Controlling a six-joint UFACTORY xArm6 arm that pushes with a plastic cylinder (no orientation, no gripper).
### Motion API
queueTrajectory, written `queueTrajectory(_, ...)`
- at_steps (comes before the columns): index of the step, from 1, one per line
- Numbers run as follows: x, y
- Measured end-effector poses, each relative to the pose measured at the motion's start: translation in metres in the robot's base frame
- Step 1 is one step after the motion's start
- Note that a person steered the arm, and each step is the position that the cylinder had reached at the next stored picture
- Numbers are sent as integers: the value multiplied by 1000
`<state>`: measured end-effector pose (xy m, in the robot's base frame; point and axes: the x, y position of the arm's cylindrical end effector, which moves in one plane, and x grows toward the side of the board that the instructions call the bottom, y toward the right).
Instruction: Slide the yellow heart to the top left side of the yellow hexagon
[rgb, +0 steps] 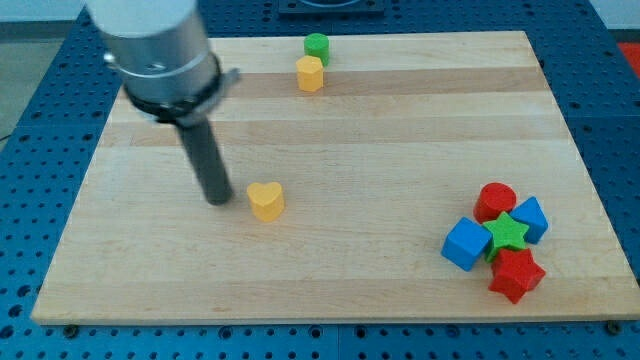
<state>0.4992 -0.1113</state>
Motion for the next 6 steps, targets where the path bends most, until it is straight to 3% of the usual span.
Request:
queueTrajectory(1,55,-3)
queueTrajectory(2,49,8)
queueTrajectory(3,-4,65)
queueTrajectory(4,-88,51)
queueTrajectory(5,-125,39)
queueTrajectory(6,-122,10)
